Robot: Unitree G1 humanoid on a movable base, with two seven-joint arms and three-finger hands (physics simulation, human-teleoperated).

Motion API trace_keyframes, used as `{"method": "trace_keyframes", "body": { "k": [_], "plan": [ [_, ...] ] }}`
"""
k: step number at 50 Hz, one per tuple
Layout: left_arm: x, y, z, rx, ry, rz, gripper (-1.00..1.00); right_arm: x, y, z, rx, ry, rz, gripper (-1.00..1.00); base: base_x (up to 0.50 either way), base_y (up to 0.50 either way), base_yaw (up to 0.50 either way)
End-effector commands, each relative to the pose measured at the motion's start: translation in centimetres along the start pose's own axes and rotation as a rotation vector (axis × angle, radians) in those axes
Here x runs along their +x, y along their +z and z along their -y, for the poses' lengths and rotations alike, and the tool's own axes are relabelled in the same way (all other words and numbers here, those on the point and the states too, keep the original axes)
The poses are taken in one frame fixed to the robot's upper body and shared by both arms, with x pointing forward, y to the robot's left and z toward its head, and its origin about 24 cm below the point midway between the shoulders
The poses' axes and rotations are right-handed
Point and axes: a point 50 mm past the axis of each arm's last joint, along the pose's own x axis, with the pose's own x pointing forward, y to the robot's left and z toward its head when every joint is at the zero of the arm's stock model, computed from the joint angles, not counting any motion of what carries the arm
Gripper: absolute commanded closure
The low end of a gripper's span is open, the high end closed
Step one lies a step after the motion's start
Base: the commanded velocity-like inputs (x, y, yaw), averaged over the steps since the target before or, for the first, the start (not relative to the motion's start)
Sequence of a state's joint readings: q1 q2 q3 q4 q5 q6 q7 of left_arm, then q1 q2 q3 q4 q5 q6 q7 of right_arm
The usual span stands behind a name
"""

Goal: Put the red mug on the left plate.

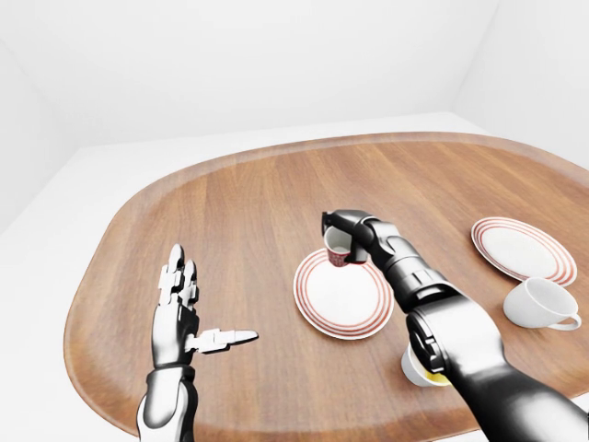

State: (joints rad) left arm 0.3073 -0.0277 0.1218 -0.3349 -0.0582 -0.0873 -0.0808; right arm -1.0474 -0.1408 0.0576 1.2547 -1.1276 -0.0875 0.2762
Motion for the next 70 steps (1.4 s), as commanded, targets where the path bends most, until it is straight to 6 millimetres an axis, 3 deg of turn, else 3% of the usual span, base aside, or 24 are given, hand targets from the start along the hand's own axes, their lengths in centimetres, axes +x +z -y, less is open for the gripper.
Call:
{"method": "trace_keyframes", "body": {
  "k": [1, 10, 19, 43, 70],
  "plan": [
    [0.1, 0.0, 0.0, 0.000, -0.001, 0.000, -1.00, 0.2, -0.6, -1.4, 0.240, -0.115, 0.009, 1.00, 0.00, 0.00, 0.00],
    [0.3, -0.1, 0.0, -0.003, -0.003, -0.002, -1.00, 0.3, -1.3, -3.6, 0.234, -0.080, -0.023, 1.00, 0.00, 0.00, 0.00],
    [0.4, -0.1, -0.1, -0.004, 0.001, -0.001, -1.00, 0.3, -1.2, -4.2, 0.201, -0.071, -0.033, 1.00, 0.00, 0.00, 0.00],
    [0.5, -0.2, -0.2, -0.010, 0.004, -0.002, -1.00, 0.5, 0.4, -8.4, 0.142, 0.050, -0.014, 1.00, 0.00, 0.00, 0.00],
    [0.5, -0.2, -0.1, -0.006, 0.001, -0.002, -1.00, 0.4, -1.3, -7.5, 0.154, -0.010, -0.073, 1.00, 0.00, 0.00, 0.00]
  ]
}}
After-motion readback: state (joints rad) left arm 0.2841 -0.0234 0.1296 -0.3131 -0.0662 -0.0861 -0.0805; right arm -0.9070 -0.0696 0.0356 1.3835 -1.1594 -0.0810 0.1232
